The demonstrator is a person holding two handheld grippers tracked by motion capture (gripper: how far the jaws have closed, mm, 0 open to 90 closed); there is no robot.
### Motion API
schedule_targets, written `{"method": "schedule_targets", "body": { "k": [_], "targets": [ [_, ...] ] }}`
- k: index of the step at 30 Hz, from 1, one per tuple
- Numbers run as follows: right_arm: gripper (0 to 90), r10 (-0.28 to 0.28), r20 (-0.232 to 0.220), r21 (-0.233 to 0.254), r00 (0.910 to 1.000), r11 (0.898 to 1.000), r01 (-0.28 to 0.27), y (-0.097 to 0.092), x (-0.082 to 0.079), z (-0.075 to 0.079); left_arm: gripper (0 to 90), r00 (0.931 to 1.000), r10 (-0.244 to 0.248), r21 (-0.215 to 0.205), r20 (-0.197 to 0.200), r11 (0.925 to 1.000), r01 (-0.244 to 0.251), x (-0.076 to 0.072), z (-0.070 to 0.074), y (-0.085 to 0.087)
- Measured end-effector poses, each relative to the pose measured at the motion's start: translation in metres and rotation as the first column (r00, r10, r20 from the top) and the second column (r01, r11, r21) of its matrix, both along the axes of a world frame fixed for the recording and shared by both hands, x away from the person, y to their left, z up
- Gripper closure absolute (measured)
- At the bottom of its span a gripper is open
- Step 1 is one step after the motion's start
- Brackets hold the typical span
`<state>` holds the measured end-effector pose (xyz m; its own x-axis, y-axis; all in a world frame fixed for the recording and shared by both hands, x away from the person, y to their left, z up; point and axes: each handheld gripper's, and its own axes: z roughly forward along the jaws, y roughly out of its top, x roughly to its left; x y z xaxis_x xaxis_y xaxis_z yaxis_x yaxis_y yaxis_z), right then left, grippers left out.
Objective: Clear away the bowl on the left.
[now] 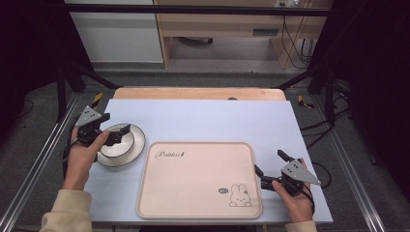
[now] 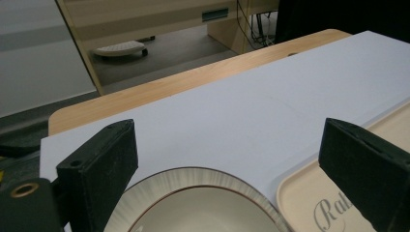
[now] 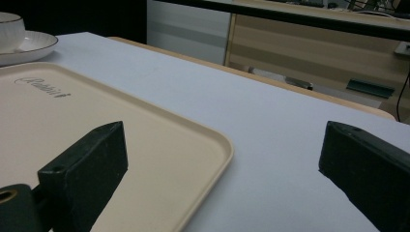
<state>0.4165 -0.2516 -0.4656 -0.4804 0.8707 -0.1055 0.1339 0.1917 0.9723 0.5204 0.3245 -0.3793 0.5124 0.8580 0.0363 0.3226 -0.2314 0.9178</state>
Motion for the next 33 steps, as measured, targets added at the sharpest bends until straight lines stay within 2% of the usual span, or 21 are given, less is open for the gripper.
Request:
{"method": "schedule_targets", "body": {
  "k": [4, 6, 7, 9, 10, 12, 15, 20, 22, 23, 24, 25, 27, 28, 29, 33],
  "targets": [
    [3.4, 0.006, -0.004, -0.002, 1.0000, 1.000, -0.006, 0.000, 0.001, -0.001, 6.9, 0.9992, 0.034, -0.003, -0.019, 0.9994, -0.034, 0.000, -0.002, 0.008],
    [3.4, 0.008, -0.005, -0.006, 1.0000, 1.000, -0.008, 0.000, 0.001, -0.001, 7.7, 0.9961, 0.069, -0.010, -0.056, 0.9975, -0.069, 0.001, -0.007, 0.016],
    [3.4, 0.009, -0.006, -0.007, 0.9999, 1.000, -0.009, 0.000, 0.001, -0.001, 8.6, 0.9961, 0.069, -0.010, -0.056, 0.9975, -0.069, 0.001, -0.007, 0.016],
    [3.4, 0.008, -0.007, -0.005, 0.9999, 1.000, -0.008, 0.000, 0.001, -0.001, 9.4, 0.9924, 0.087, -0.011, -0.087, 0.9960, -0.088, 0.002, -0.011, 0.021],
    [3.4, 0.008, -0.007, -0.005, 0.9999, 1.000, -0.008, 0.000, 0.001, -0.001, 10.2, 0.9924, 0.087, -0.011, -0.087, 0.9960, -0.088, 0.002, -0.011, 0.021],
    [3.5, 0.010, -0.002, -0.005, 0.9999, 1.000, -0.010, 0.000, 0.000, 0.001, 12.8, 0.9871, 0.111, 0.000, -0.115, 0.9938, -0.112, 0.002, -0.011, 0.025],
    [3.5, 0.011, -0.004, -0.006, 0.9999, 1.000, -0.011, 0.000, 0.000, 0.001, 17.8, 0.9836, 0.127, 0.008, -0.127, 0.9918, -0.128, 0.002, -0.011, 0.027],
    [3.5, 0.011, -0.006, -0.007, 0.9999, 1.000, -0.011, 0.000, 0.000, 0.001, 23.8, 0.9687, 0.173, 0.038, -0.178, 0.9849, -0.169, 0.003, -0.016, 0.037],
    [3.5, 0.012, -0.006, -0.008, 0.9999, 1.000, -0.012, 0.000, 0.000, 0.001, 25.2, 0.9663, 0.176, 0.039, -0.188, 0.9844, -0.172, 0.003, -0.018, 0.039],
    [3.5, 0.013, -0.007, -0.008, 0.9999, 1.000, -0.013, 0.000, 0.000, 0.001, 27.9, 0.9630, 0.184, 0.041, -0.197, 0.9829, -0.180, 0.004, -0.020, 0.040],
    [3.5, 0.013, -0.008, -0.009, 0.9999, 1.000, -0.013, 0.000, 0.000, 0.000, 28.9, 0.9569, 0.194, 0.048, -0.216, 0.9810, -0.188, 0.004, -0.023, 0.043],
    [3.5, 0.013, -0.008, -0.009, 0.9999, 1.000, -0.013, 0.000, 0.000, 0.000, 29.8, 0.9569, 0.194, 0.048, -0.216, 0.9810, -0.188, 0.004, -0.023, 0.043],
    [3.5, 0.015, -0.012, -0.009, 0.9998, 1.000, -0.015, 0.000, 0.000, 0.000, 32.6, 0.9492, 0.203, 0.059, -0.240, 0.9791, -0.195, 0.005, -0.028, 0.046],
    [3.5, 0.015, -0.012, -0.009, 0.9998, 1.000, -0.015, 0.000, 0.000, 0.000, 33.7, 0.9492, 0.203, 0.059, -0.240, 0.9791, -0.195, 0.005, -0.028, 0.046],
    [3.5, 0.016, -0.014, -0.009, 0.9998, 1.000, -0.016, 0.001, 0.000, 0.000, 35.3, 0.9434, 0.204, 0.065, -0.261, 0.9789, -0.194, 0.006, -0.032, 0.048],
    [3.6, 0.017, -0.016, -0.010, 0.9997, 1.000, -0.018, 0.001, 0.001, 0.000, 39.9, 0.9356, 0.205, 0.069, -0.288, 0.9788, -0.193, 0.007, -0.038, 0.050]
  ]
}}
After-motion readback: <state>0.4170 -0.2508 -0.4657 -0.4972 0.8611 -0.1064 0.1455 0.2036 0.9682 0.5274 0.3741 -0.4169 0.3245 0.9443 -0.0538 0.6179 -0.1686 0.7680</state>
